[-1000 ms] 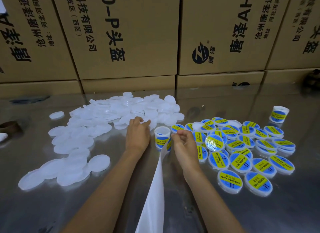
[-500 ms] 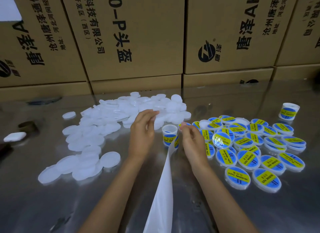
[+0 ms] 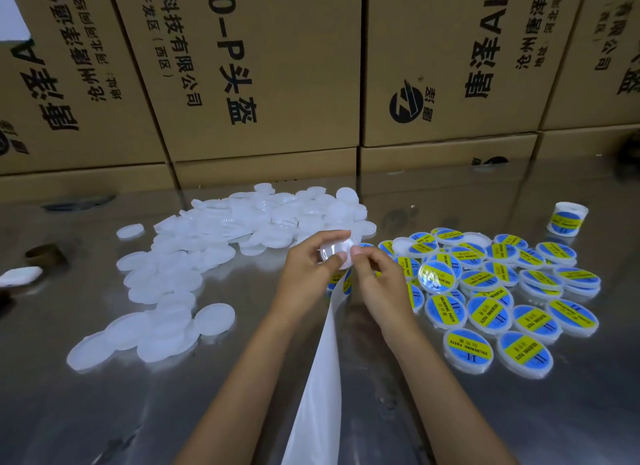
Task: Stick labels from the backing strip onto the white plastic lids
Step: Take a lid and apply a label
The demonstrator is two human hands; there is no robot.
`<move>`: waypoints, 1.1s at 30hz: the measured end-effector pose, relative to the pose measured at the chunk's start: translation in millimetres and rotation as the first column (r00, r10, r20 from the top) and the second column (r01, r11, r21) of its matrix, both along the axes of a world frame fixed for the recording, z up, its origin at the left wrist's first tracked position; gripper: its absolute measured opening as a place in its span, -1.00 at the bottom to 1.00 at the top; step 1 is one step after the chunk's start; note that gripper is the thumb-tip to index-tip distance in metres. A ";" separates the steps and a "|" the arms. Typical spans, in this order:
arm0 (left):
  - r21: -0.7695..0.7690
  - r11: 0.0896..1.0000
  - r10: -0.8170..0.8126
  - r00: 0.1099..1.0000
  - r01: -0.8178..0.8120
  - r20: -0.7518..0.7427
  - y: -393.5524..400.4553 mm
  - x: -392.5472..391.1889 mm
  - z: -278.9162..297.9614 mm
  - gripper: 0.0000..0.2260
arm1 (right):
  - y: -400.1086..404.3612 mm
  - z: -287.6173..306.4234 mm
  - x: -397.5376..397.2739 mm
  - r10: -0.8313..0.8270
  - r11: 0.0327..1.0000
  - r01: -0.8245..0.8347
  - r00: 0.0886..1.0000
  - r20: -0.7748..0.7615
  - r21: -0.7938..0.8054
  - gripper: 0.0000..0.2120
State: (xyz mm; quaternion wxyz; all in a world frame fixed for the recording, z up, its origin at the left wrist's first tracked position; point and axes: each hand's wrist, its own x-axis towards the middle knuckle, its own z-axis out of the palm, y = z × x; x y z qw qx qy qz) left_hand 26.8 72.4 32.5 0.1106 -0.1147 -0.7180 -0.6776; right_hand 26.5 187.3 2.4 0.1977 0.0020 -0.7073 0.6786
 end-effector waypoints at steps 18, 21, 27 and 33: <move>0.149 0.967 0.211 0.977 -0.207 -0.011 -15.6 -9.6 -15.2 -0.62 | 1.2 -20.5 -5.9 0.062 0.948 -0.116 0.981 0.183 0.298 -0.60; 0.068 0.971 0.231 0.973 -0.230 -0.003 -14.1 -10.1 -21.5 -0.58 | 0.7 -22.7 -9.0 0.076 0.953 -0.129 0.978 0.195 0.274 -0.59; -0.014 0.971 0.238 0.969 -0.240 -0.068 -12.8 -7.5 -25.5 -0.53 | -2.9 -23.2 -8.6 -0.020 0.945 -0.023 0.992 0.128 0.327 -0.77; -0.089 0.967 0.227 0.966 -0.239 -0.128 -10.0 -8.8 -25.3 -0.44 | -3.5 -22.6 -4.2 -0.069 0.935 0.046 0.996 0.053 0.353 -0.76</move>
